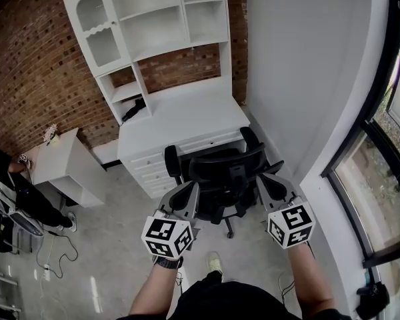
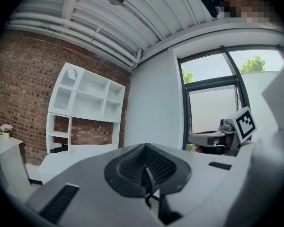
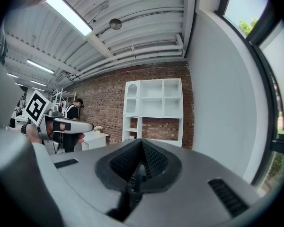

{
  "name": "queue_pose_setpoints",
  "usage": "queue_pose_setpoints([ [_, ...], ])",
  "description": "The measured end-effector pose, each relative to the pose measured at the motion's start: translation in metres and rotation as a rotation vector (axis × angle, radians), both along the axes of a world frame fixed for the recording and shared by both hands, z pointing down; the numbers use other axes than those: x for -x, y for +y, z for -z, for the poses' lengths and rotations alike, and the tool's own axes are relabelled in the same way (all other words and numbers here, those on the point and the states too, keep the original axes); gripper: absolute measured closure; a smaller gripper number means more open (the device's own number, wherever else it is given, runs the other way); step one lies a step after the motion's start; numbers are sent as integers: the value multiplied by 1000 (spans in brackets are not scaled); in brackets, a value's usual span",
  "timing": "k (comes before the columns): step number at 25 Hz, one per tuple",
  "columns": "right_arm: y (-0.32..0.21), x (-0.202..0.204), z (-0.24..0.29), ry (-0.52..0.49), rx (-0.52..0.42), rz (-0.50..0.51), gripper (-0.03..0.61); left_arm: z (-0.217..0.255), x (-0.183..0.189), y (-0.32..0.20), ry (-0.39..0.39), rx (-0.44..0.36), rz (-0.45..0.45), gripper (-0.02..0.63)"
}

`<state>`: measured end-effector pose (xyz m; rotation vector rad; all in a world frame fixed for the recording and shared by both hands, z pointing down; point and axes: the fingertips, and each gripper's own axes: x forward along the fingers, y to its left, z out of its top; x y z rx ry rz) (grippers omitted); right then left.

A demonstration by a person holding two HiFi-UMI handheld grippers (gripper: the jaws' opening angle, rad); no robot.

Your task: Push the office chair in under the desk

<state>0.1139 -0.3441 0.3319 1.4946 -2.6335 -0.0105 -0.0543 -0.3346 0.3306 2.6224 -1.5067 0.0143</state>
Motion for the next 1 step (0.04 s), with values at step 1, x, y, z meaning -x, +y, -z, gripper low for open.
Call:
queue_pose_setpoints([
  [1,0,0,0,0,1,1,574,-1,0,0,0,1,0,607],
])
